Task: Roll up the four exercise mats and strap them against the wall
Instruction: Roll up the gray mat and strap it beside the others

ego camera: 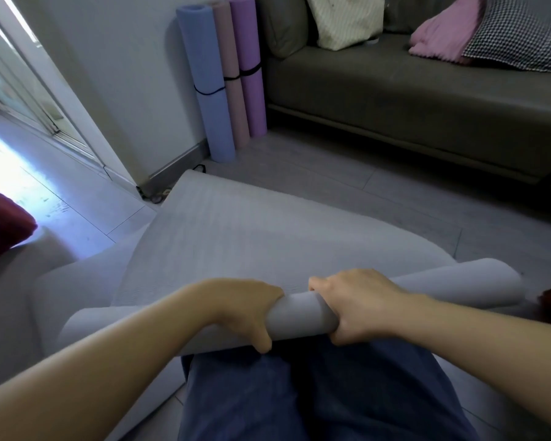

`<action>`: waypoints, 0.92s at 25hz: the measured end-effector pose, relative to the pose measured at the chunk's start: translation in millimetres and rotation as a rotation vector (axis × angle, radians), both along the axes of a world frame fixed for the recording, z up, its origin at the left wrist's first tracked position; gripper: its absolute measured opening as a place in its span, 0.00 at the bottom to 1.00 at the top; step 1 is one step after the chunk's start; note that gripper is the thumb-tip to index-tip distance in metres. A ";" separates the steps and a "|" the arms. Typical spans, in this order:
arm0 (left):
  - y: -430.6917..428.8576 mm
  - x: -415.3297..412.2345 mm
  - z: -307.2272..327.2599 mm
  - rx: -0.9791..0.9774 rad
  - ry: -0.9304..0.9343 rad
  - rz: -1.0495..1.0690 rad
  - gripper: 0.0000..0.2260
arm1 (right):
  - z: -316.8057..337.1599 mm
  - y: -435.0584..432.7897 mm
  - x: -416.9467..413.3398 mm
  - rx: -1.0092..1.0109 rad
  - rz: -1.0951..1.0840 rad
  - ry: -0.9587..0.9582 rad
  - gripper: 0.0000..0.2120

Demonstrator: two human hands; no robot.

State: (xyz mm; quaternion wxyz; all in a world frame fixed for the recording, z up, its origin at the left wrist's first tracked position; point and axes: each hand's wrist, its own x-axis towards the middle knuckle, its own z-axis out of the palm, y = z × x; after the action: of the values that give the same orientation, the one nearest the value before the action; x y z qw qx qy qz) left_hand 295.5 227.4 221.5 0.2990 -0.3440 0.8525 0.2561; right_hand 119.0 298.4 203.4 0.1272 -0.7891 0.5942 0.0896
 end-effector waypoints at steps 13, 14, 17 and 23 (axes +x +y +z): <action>8.7 12.7 -18.1 -0.461 0.172 -0.040 0.25 | -32.1 4.6 2.6 -0.392 0.015 -0.012 0.31; 0.9 10.8 -15.6 -0.344 0.151 -0.030 0.25 | -40.0 7.8 6.0 -0.493 0.030 -0.016 0.32; -20.4 -1.1 -7.0 -0.139 0.054 -0.012 0.29 | -39.4 -3.7 8.1 -0.465 -0.039 -0.017 0.26; 22.2 -6.1 -33.5 -0.820 0.180 -0.094 0.35 | -13.7 -29.1 -5.4 -0.045 -0.107 -0.146 0.25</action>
State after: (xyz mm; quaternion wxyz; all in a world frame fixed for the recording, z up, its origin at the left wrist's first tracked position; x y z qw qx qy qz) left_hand 289.4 249.6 187.9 0.0730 -0.3716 0.9212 -0.0893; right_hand 113.6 269.3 189.7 0.1567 -0.7635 0.6264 0.0116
